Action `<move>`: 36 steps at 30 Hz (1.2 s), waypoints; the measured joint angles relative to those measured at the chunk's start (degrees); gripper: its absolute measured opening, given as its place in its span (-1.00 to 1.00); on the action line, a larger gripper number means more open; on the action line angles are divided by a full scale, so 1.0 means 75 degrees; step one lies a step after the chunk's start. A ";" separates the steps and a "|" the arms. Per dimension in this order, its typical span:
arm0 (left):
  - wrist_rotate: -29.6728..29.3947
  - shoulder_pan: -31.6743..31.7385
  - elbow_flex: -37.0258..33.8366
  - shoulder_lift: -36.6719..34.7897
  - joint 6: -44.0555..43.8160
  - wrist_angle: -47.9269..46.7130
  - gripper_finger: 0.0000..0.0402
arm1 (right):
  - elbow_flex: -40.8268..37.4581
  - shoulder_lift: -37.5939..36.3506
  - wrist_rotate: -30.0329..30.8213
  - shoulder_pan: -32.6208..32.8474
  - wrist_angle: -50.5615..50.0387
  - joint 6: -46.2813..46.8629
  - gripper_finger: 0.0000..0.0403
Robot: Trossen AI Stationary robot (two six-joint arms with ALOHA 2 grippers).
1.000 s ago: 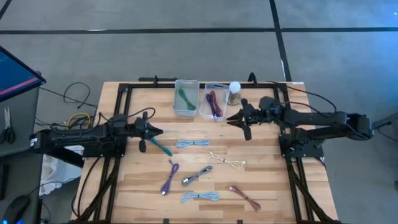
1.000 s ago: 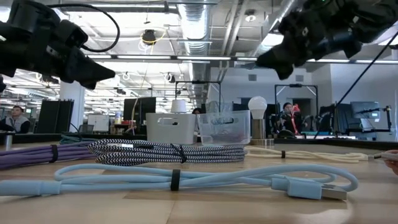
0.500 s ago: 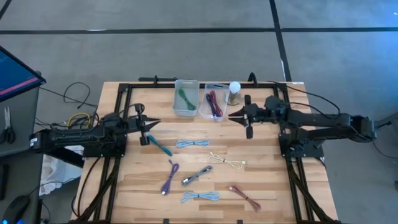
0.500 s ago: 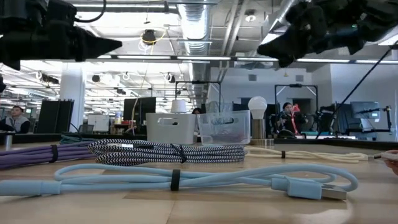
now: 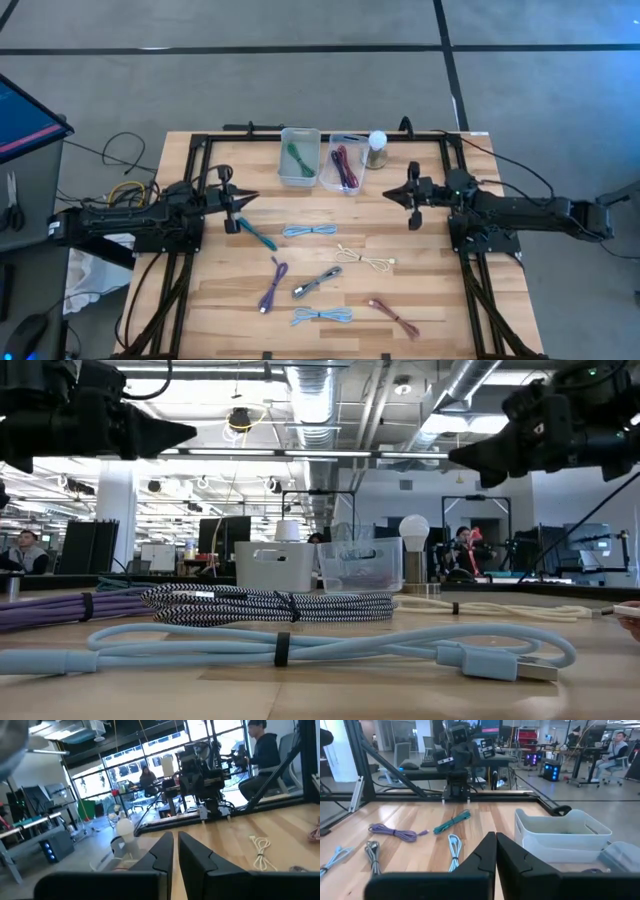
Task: Pick & Place USB Port
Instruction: Put the braided blue charger cable into the transparent bin
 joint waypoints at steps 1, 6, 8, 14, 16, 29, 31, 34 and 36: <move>0.0000 0.0001 0.0015 0.0011 0.0000 -0.0148 -0.86 | -0.0027 -0.0002 0.0006 -0.0004 0.0008 0.0031 -0.99; -0.0665 0.0001 0.0733 0.0254 0.0222 -0.2710 -0.86 | -0.0148 0.0004 0.0029 -0.0004 0.0003 0.0262 -0.98; -0.1091 0.0001 0.1137 0.0471 0.0470 -0.3840 -0.86 | -0.0194 0.0007 0.0102 -0.0004 -0.0003 0.0381 -0.98; -0.0964 0.0004 0.1983 0.1072 0.0615 -0.5244 -0.86 | -0.0206 0.0010 0.0172 -0.0004 -0.0095 0.0485 -0.99; -0.0512 0.0000 0.1988 0.1252 0.0420 -0.5294 -0.86 | -0.0206 0.0010 0.0173 -0.0004 -0.0141 0.0514 -0.99; -0.0397 -0.0353 0.3034 0.2450 -0.0609 -0.5359 -0.77 | -0.0206 0.0010 0.0173 -0.0053 -0.0483 0.0518 -0.99; -0.0399 -0.0517 0.3488 0.2537 -0.0158 -0.5922 -0.78 | -0.0206 0.0010 0.0175 -0.0132 -0.0703 0.0519 -0.99; -0.0483 -0.0638 0.3980 0.2689 0.0116 -0.7374 -0.79 | -0.0206 0.0013 0.0174 -0.0291 -0.0854 0.0554 -0.99; -0.0532 -0.0715 0.4150 0.2785 0.0073 -0.8095 -0.79 | -0.0206 0.0010 0.0177 -0.0369 -0.0883 0.0560 -0.99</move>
